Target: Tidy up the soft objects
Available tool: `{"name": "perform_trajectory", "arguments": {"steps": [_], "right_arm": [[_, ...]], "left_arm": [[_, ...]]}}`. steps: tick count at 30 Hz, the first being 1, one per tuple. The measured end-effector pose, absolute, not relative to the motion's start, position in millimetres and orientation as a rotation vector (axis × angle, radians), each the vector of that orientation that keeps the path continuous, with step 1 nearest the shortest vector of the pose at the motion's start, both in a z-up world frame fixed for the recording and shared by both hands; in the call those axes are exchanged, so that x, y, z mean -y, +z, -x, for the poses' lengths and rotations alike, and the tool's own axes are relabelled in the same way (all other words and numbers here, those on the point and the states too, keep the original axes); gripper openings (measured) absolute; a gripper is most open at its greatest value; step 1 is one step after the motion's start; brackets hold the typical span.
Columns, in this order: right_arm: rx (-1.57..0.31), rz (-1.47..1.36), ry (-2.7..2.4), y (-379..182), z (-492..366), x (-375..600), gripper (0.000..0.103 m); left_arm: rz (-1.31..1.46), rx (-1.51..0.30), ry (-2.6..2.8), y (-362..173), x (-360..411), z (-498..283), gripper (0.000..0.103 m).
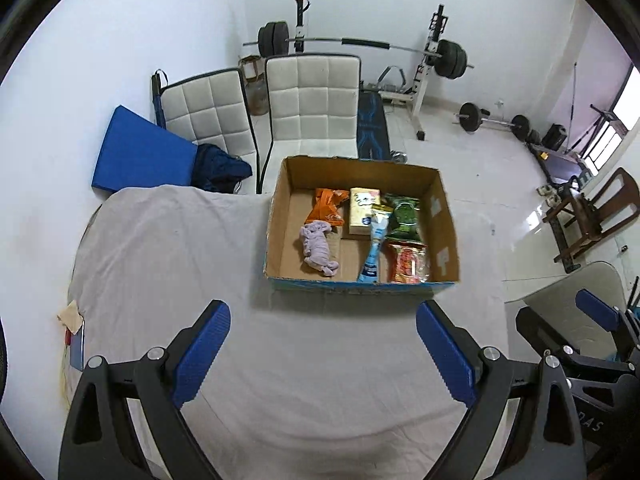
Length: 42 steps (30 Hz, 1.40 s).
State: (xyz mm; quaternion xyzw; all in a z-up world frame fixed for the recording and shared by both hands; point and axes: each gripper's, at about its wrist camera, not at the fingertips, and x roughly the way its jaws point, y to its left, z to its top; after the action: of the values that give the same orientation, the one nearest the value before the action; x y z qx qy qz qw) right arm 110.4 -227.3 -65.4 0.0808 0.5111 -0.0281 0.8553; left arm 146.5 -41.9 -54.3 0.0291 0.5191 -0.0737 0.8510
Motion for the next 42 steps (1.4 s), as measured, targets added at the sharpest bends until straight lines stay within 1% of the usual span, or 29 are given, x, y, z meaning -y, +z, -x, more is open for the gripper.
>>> {"name": "perform_trajectory", "arguments": {"steps": [9, 17, 25, 34, 42], "right_arm": [[-1.003, -0.177, -0.041, 4, -43, 221, 0.103], [-0.973, -0.163, -0.020, 42, -5, 215, 0.103], [-0.954, -0.155, -0.036, 48, 1, 217, 0.103], [-0.899, -0.134, -0.095, 47, -17, 221, 0.103], [-0.892, -0.121, -0.101, 47, -31, 219, 0.103]], "left_arm": [[-0.021, -1.054, -0.158, -15, 28, -103, 0.095], [-0.022, -1.020, -0.151, 3, 24, -82, 0.095], [-0.052, -0.983, -0.143, 7, 26, -76, 0.096], [-0.054, -0.958, -0.123, 4, 24, -82, 0.096], [-0.032, -0.938, -0.101, 11, 17, -86, 0.096]]}}
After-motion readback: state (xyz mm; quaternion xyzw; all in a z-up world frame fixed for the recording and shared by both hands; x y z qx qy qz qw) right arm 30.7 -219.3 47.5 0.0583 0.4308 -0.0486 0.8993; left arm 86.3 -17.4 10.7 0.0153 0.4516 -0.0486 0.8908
